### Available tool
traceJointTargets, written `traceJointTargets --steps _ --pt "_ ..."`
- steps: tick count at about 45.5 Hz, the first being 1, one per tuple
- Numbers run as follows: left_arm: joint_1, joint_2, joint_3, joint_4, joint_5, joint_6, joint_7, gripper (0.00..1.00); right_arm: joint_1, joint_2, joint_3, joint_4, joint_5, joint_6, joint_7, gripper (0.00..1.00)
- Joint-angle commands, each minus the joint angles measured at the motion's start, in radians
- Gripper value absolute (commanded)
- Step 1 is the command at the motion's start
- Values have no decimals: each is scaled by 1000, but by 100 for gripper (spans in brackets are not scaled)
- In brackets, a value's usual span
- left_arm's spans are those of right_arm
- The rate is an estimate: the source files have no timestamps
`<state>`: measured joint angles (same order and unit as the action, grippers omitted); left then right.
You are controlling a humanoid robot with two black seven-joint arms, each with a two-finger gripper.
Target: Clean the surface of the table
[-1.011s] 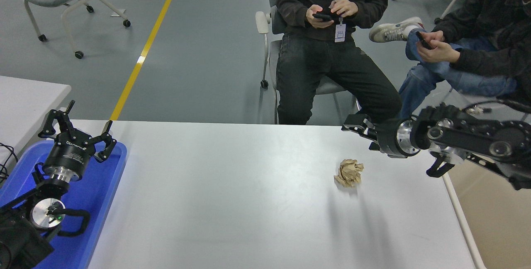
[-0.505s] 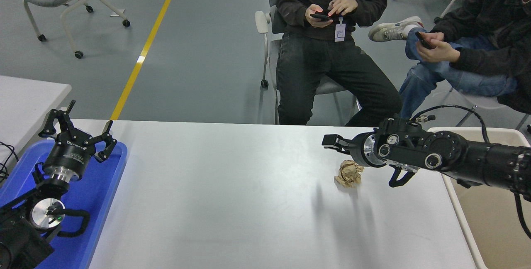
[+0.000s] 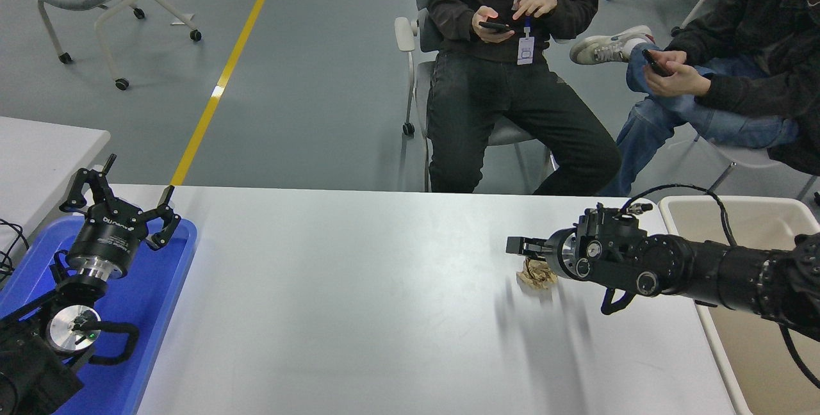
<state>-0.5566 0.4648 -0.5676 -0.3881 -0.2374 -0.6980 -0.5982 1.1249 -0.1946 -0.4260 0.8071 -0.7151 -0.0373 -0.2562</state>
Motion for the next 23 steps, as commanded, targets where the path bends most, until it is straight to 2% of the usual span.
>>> traceJointTargets --steps 1,23 --pt "0 0 0 0 0 -1 0 100 -19 32 -5 -34 -9 -13 0 99" --pt "0 0 0 0 0 0 0 100 -66 84 -42 -112 -44 -72 0 99"
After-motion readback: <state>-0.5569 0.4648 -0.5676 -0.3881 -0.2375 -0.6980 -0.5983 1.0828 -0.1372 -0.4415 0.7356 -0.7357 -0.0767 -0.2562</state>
